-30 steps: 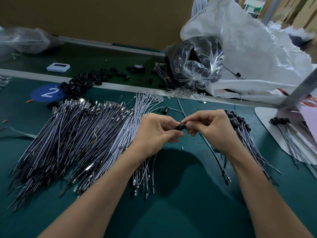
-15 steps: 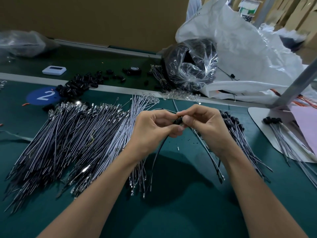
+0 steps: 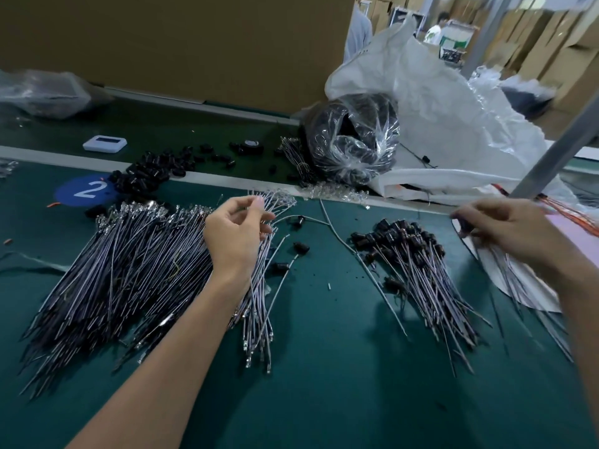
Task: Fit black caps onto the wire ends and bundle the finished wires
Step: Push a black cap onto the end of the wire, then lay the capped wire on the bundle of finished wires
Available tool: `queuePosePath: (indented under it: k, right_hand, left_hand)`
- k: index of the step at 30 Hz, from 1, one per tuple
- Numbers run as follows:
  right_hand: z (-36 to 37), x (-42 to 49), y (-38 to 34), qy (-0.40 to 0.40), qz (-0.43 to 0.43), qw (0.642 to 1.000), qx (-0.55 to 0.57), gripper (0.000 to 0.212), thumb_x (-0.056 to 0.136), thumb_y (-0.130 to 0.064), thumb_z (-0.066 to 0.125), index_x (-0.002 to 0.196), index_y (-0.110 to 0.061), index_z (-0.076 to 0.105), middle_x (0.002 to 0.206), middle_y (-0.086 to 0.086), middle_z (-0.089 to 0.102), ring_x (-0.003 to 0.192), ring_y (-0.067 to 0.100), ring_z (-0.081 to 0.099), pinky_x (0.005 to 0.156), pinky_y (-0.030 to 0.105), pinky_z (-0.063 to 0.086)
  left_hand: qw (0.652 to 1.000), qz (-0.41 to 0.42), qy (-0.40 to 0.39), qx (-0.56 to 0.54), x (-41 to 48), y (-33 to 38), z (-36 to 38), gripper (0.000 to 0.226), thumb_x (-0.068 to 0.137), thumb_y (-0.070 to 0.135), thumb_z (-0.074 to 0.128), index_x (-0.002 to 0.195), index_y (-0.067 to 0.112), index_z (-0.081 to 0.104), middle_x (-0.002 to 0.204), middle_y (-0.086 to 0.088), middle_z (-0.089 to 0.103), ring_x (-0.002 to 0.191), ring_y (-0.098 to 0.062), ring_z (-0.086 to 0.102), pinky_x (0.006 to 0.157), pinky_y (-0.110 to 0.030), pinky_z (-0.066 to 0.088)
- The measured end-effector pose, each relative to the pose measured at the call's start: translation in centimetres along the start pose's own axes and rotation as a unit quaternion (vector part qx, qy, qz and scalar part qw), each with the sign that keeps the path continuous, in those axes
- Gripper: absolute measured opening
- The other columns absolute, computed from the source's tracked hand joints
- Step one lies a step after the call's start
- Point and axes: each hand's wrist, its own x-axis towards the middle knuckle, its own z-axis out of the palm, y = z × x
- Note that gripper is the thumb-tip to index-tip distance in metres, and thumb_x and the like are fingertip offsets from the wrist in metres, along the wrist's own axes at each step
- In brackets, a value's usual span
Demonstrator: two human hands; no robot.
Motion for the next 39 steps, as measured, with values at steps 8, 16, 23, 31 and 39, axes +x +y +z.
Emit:
queuePosePath:
  k: [8,16,23,31,39]
  right_hand:
    - [10.7,-0.4,-4.0,-0.034,-0.142,0.977,-0.154,0.014,0.091,-0.015,0.066,0.102,-0.017,0.075,0.085,-0.010,0.071,0.067,-0.007,0.061,0.066,0.004,0.043]
    - [19.3,-2.1,-5.9,-0.082,-0.231,0.964,-0.100,0.030,0.083,0.005,0.058,0.099,-0.015,0.073,0.094,-0.002,0.063,0.069,0.000,0.047,0.075,0.028,0.048]
    - [20.1,-2.4,-5.1,0.036,-0.208,0.974,-0.077,0.012,0.093,-0.021,0.064,0.085,-0.013,0.067,0.069,-0.007,0.060,0.062,0.014,0.051,0.065,0.035,0.047]
    - [19.9,-2.5,-4.6,0.026,-0.183,0.981,-0.064,0.019,0.097,-0.024,0.058,0.081,-0.015,0.065,0.062,-0.006,0.055,0.058,0.016,0.048,0.060,0.037,0.045]
    - [19.4,-2.6,-5.4,0.013,-0.098,0.977,0.188,0.012,0.094,-0.016,0.063,0.087,-0.011,0.071,0.068,-0.006,0.068,0.052,0.003,0.054,0.053,0.016,0.042]
  left_hand:
    - [0.997,-0.001,-0.025,0.068,-0.3,-0.6,0.2,0.009,0.090,0.011,0.066,0.087,0.018,0.070,0.073,0.001,0.074,0.056,-0.003,0.063,0.053,-0.014,0.046]
    - [0.998,0.001,0.020,0.066,0.2,-0.8,0.1,0.010,0.091,0.012,0.065,0.089,0.020,0.071,0.073,0.003,0.074,0.060,-0.005,0.065,0.059,-0.021,0.051]
    - [0.869,0.144,-0.059,0.469,-0.4,-0.8,-0.7,0.009,0.082,0.038,0.074,0.080,0.030,0.076,0.083,0.012,0.070,0.088,-0.014,0.062,0.077,-0.030,0.050]
    - [0.735,0.237,-0.099,0.627,-0.7,-1.4,0.0,0.019,0.090,0.038,0.064,0.097,0.022,0.074,0.101,0.004,0.063,0.103,-0.019,0.052,0.092,-0.033,0.037]
    - [0.889,0.276,-0.136,0.340,-1.5,-0.7,0.9,0.010,0.085,0.023,0.073,0.082,0.013,0.071,0.088,0.003,0.061,0.066,-0.013,0.047,0.061,-0.032,0.044]
